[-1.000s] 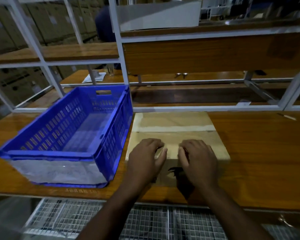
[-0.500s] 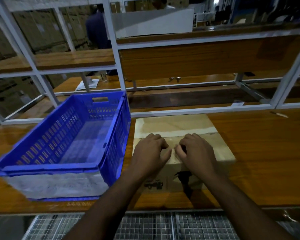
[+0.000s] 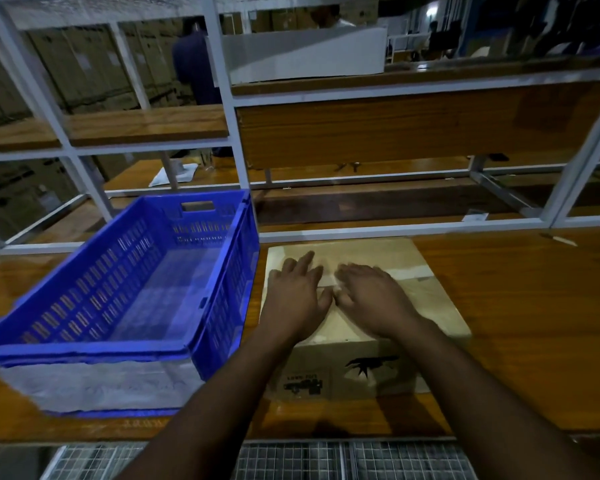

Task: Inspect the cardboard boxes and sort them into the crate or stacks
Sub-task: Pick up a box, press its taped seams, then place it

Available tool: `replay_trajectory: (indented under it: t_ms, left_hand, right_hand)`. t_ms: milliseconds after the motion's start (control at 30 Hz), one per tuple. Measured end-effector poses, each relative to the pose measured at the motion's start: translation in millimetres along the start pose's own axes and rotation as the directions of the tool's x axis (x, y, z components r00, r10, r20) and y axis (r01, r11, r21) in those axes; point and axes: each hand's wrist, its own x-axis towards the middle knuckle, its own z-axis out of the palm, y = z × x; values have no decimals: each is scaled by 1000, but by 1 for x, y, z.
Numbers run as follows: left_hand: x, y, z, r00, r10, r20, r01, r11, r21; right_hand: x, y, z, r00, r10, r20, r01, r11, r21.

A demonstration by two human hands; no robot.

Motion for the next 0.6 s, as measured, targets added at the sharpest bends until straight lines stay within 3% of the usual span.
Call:
replay_trajectory:
  t_ms: [267, 467, 600]
  left_hand:
    - [6, -8, 10, 983, -93, 159, 98, 995, -25]
    - [8, -10, 9, 987, -110, 119, 118, 991, -66]
    - [4, -13, 7, 959, -282, 30, 284, 952, -114]
  right_hand:
    - [3, 21, 4, 975, 222, -26, -223, 975, -27]
    - [7, 30, 1, 978, 203, -45, -204, 979, -21]
    - [1, 47, 2, 908, 389, -157, -389, 921, 31]
